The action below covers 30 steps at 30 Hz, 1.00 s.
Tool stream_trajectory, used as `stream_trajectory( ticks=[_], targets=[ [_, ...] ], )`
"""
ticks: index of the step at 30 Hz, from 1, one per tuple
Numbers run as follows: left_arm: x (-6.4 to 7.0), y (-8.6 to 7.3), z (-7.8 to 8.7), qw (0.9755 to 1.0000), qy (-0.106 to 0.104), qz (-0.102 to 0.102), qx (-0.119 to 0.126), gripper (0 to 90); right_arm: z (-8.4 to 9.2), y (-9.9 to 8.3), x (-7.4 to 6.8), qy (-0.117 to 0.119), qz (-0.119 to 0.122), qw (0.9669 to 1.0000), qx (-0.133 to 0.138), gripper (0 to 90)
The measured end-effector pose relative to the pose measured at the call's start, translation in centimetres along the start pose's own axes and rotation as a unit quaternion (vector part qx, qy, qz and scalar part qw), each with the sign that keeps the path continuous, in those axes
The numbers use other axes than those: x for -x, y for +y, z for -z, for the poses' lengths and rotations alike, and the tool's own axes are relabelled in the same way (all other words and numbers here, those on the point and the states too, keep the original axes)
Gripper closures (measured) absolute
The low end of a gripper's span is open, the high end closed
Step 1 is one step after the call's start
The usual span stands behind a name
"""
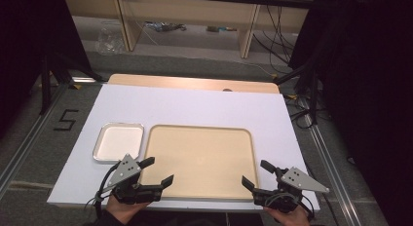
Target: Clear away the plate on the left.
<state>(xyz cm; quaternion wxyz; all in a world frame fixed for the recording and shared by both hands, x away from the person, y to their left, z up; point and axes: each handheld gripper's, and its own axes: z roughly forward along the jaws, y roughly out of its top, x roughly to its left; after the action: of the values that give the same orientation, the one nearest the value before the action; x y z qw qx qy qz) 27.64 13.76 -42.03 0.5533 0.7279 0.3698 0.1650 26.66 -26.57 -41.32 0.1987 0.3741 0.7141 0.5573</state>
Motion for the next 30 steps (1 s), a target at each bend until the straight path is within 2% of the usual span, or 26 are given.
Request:
stream_trajectory(
  ticks=[1,2,3,9,11,15,16,17,18,19,21,23,24,26,30],
  targets=[
    [0.0,0.0,0.0,1.0000,0.000,-0.001,0.000,15.2,0.0,0.0,0.0,0.000,0.001,1.0000,0.000,15.3],
    [-0.1,0.0,0.0,1.0000,0.001,-0.001,-0.001,15.2,0.0,0.0,-0.1,0.000,-0.010,0.9999,-0.002,15.3],
    [-0.1,0.0,0.0,1.0000,0.002,-0.001,-0.002,15.2,0.0,0.0,0.0,0.000,0.000,1.0000,0.001,15.3],
    [-0.4,0.1,0.0,1.0000,0.002,0.003,-0.004,15.3,0.0,0.0,0.0,0.001,-0.001,1.0000,0.001,15.3],
    [-0.6,0.0,0.0,0.9998,0.007,0.019,-0.006,15.3,0.0,0.0,0.0,-0.002,-0.001,1.0000,-0.002,15.3],
    [-0.8,0.0,0.0,0.9997,0.011,0.022,-0.008,15.4,0.0,0.0,0.0,-0.001,-0.001,1.0000,0.000,15.3],
    [-1.0,0.1,0.0,0.9998,0.009,0.015,-0.009,15.4,0.0,0.0,0.0,0.000,-0.001,1.0000,0.000,15.3],
    [-0.9,0.1,-0.1,0.9996,0.014,0.024,-0.010,15.4,0.1,0.0,-0.1,0.001,-0.010,0.9999,-0.001,15.3],
    [-1.0,0.1,0.0,0.9997,0.014,0.017,-0.011,15.4,0.0,0.0,-0.2,-0.002,-0.011,0.9999,0.002,15.3],
    [-1.2,0.2,0.0,0.9997,0.014,0.013,-0.012,15.4,0.0,0.0,0.0,-0.002,0.001,1.0000,0.004,15.3],
    [-1.3,0.2,0.0,0.9997,0.017,0.013,-0.012,15.5,0.0,0.0,0.0,-0.002,0.000,1.0000,-0.001,15.3],
    [-1.7,0.2,-0.1,0.9992,0.027,0.024,-0.018,15.5,0.0,0.0,0.0,-0.005,0.000,1.0000,0.005,15.3],
    [-1.9,0.2,-0.2,0.9992,0.028,0.020,-0.017,15.5,0.0,0.0,0.0,-0.002,-0.001,1.0000,0.002,15.3],
    [-2.3,0.2,-0.2,0.9990,0.032,0.026,-0.018,15.6,0.0,0.0,0.0,-0.002,-0.001,1.0000,-0.002,15.3],
    [-2.8,0.3,-0.2,0.9987,0.041,0.026,-0.018,15.6,0.0,0.0,0.0,-0.003,0.000,1.0000,0.004,15.3]
  ],
)
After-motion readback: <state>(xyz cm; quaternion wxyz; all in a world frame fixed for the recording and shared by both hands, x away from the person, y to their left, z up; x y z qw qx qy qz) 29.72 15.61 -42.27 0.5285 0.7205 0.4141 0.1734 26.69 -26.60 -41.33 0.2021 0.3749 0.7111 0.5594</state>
